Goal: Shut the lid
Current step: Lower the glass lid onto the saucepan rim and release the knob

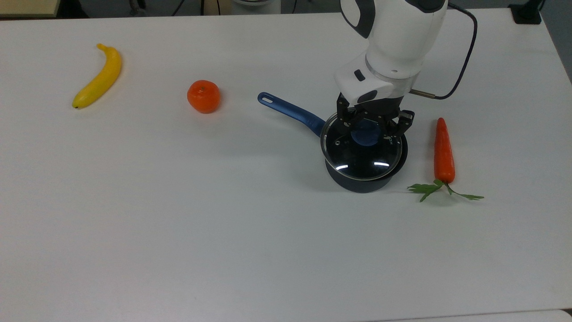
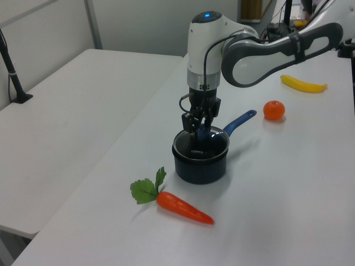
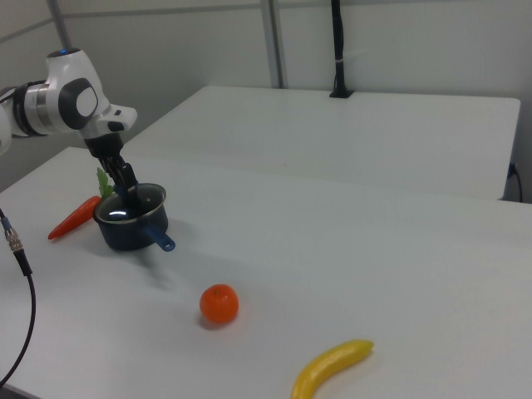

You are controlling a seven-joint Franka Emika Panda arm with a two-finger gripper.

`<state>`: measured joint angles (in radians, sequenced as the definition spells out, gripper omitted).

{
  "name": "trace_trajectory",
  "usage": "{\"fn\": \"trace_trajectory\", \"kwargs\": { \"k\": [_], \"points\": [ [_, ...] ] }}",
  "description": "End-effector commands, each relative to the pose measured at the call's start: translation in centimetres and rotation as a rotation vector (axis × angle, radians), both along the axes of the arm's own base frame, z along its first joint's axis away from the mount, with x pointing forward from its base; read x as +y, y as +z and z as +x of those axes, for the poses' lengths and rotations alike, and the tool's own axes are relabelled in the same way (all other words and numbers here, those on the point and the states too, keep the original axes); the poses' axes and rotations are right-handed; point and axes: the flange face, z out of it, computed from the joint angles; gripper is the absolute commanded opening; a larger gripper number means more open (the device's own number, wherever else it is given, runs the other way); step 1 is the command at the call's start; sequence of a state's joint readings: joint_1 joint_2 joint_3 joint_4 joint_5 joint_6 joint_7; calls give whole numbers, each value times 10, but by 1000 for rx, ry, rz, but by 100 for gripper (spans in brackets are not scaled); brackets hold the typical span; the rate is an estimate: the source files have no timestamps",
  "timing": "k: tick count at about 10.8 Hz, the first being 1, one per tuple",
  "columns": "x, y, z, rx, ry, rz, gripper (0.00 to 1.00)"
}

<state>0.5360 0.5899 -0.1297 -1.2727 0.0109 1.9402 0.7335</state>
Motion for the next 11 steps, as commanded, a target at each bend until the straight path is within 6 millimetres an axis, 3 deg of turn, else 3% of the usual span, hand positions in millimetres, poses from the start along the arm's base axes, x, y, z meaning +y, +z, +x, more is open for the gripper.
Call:
{"fn": "trace_trajectory", "kwargs": {
  "k": [1,6,7,9,11],
  "points": [
    [12,-9,-7,-14,-9,-17,43],
    [28,-14,-17,-7,-23,-17,46],
    [25,-20,-16,-1,-31,-21,69],
    [22,-17,-14,-7,-41,-15,98],
    [11,-4,-9,-22,-70,-6,100]
  ]
}}
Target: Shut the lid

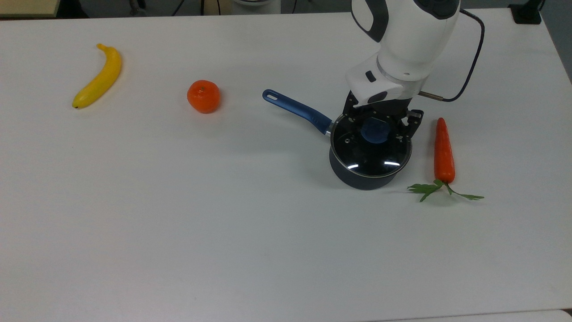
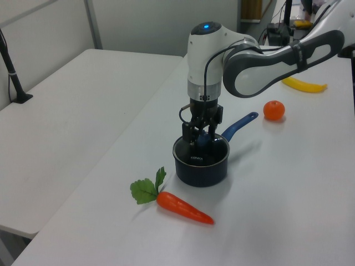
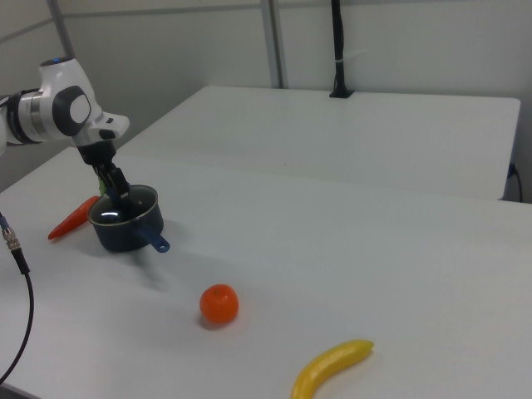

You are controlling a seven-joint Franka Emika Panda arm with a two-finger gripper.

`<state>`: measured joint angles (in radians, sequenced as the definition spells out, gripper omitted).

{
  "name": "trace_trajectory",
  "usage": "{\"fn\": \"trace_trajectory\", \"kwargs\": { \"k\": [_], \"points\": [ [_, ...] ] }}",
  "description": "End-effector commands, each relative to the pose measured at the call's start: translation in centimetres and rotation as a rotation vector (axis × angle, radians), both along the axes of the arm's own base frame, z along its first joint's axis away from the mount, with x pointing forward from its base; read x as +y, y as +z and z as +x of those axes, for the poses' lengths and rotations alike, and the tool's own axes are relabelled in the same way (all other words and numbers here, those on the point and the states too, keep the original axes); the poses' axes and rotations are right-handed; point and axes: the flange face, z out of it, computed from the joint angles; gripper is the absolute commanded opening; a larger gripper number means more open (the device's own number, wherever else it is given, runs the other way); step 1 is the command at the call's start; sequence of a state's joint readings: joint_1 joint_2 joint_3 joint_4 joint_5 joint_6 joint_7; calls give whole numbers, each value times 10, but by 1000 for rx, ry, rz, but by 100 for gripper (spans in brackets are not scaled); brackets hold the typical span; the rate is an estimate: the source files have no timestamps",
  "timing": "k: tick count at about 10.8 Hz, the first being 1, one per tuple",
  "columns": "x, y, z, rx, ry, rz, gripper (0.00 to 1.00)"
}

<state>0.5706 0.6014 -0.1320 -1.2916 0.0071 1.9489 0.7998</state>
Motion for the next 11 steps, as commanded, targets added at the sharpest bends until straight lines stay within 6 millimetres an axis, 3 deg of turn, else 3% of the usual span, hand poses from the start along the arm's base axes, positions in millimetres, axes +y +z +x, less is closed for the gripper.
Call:
{"fn": "trace_trajectory", "kwargs": {
  "k": [1,4,5,6,7,9,11],
  "points": [
    [-23,27,6,-51,-53,8,100],
    [-82,87,8,-58,-58,22,100],
    [-111,108,0,-3,-1,1,100],
    [-156,132,-7,53,45,-3,100],
    [-186,151,-10,58,67,4,100],
    [-214,156,-5,45,64,-18,100],
    [-278,165,-11,102,114,-13,100]
  ]
}}
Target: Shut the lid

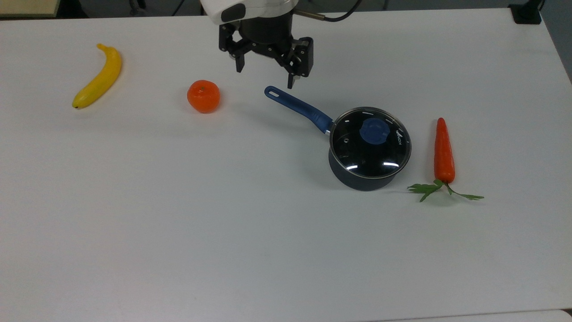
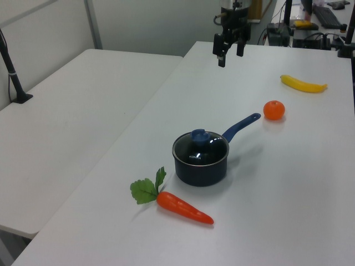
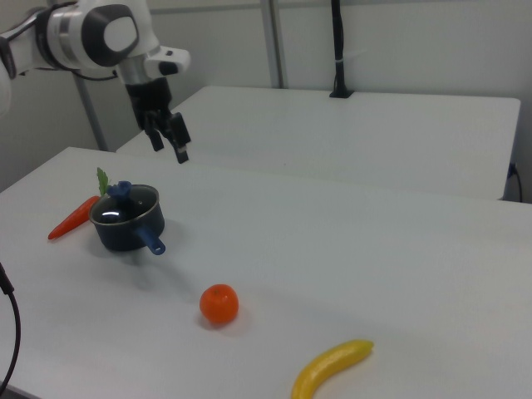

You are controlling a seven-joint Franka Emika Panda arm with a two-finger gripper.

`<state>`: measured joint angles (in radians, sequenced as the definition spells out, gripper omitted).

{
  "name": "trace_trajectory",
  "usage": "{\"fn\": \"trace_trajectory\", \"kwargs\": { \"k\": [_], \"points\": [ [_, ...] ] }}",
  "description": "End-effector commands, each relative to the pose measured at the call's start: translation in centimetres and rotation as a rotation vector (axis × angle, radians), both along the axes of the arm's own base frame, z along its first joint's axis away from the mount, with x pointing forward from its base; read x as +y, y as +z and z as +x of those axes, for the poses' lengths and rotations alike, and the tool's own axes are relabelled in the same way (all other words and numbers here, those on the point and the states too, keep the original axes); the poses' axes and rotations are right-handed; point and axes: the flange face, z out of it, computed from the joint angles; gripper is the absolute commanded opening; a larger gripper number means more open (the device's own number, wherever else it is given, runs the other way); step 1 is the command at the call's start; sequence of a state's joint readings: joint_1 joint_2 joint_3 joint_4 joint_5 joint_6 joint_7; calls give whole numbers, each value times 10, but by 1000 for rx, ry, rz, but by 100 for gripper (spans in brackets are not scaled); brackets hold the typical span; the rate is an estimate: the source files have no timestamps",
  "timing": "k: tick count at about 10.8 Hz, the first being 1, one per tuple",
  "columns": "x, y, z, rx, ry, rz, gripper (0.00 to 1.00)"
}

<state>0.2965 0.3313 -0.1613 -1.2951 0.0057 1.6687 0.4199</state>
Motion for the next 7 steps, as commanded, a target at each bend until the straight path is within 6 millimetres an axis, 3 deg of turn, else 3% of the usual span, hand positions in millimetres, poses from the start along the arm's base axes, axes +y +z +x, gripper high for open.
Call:
{"fn": "trace_trajectory", "kwargs": {
  "k": [1,3,5,7],
  "points": [
    [-104,29,-24,70,67,15,100],
    [-166,49,-56,130,140,41,100],
    [-194,73,-80,112,153,51,100],
    [-192,71,-79,120,167,51,100]
  ]
}}
